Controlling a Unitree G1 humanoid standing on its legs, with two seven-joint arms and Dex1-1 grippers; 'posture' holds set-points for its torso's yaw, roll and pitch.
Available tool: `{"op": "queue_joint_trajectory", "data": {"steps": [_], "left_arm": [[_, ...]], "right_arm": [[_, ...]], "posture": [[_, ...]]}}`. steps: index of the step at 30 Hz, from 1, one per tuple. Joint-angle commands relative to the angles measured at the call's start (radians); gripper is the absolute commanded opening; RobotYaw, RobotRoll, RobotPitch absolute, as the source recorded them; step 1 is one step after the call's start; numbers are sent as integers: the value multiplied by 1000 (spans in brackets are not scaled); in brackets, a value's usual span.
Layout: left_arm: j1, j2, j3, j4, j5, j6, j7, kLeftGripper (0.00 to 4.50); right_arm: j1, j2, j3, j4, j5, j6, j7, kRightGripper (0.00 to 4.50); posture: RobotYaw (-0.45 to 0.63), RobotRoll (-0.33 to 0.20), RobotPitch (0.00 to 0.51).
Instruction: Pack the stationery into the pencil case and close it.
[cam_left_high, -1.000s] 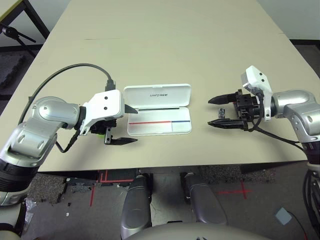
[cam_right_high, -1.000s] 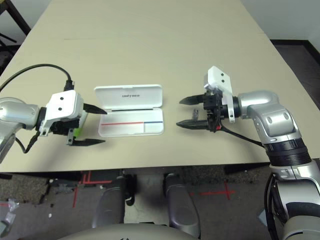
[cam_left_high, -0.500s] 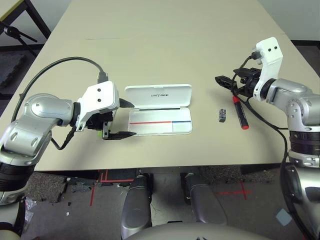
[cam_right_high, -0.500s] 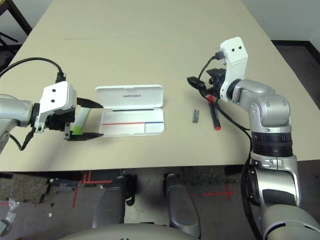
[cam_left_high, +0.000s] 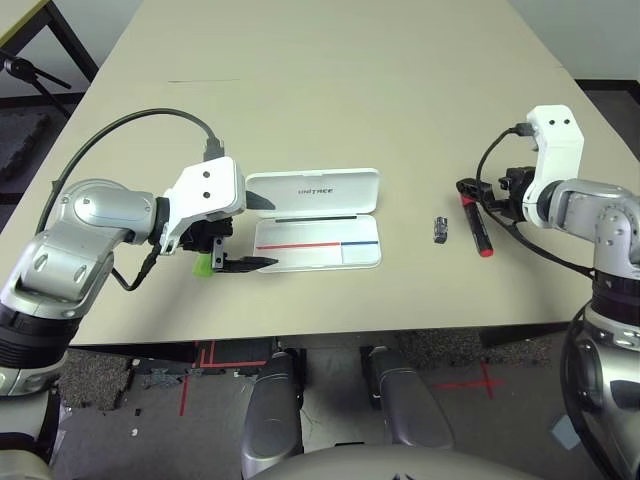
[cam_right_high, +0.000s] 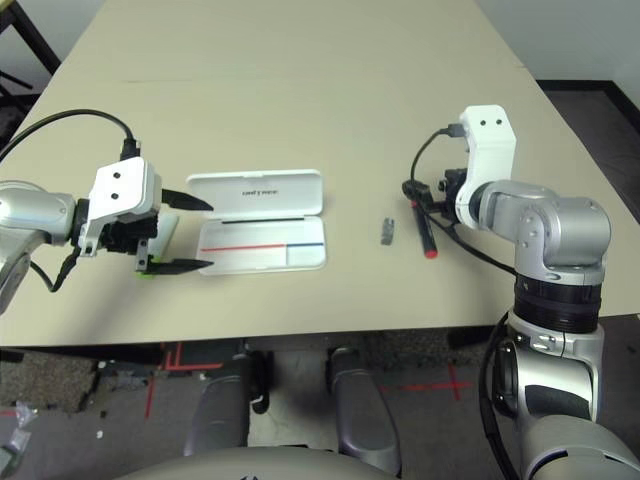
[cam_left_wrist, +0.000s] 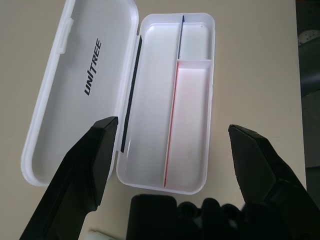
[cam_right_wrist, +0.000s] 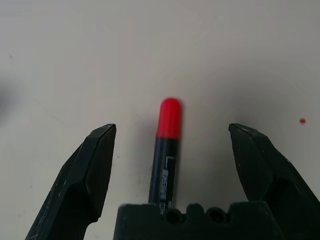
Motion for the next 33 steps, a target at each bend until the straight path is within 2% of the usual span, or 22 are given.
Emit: {"op": "queue_joint_trajectory", "data": {"steps": [1, 21, 24, 26, 28, 29, 32, 33], "left_arm": [[-14, -3, -20, 4, 8, -12, -18, 4464], [-7, 0, 4, -16, -3, 0, -15, 4464], [-8, -2, 3, -17, -2, 1, -13, 4500], [-6, -2, 3, -16, -1, -1, -12, 4500], [-5, -1, 3, -15, 0, -2, -13, 4500], [-5, 0, 3, -13, 1, -3, -13, 4500], [-7, 2, 3, -8, 3, -6, -16, 4500], [-8, 3, 3, -7, 2, -6, -17, 4500]], "right_arm": [[18, 1, -31, -13, 10, 41, -3, 4500], [80, 17, 38, 133, -9, -72, 7, 4500], [76, 19, 42, 145, -11, -88, 3, 3880], [73, 20, 40, 150, -12, -96, 1, 3236], [72, 18, 40, 153, -13, -102, 0, 2286], [70, 18, 39, 155, -14, -107, -2, 2037], [60, 14, 37, 163, -19, -123, -8, 797], [56, 13, 35, 165, -21, -129, -10, 508]], "posture": [[-145, 0, 166], [-112, 0, 159], [-111, 0, 158], [-112, 0, 158], [-112, 0, 159], [-111, 0, 158], [-111, 0, 159], [-111, 0, 159]]}}
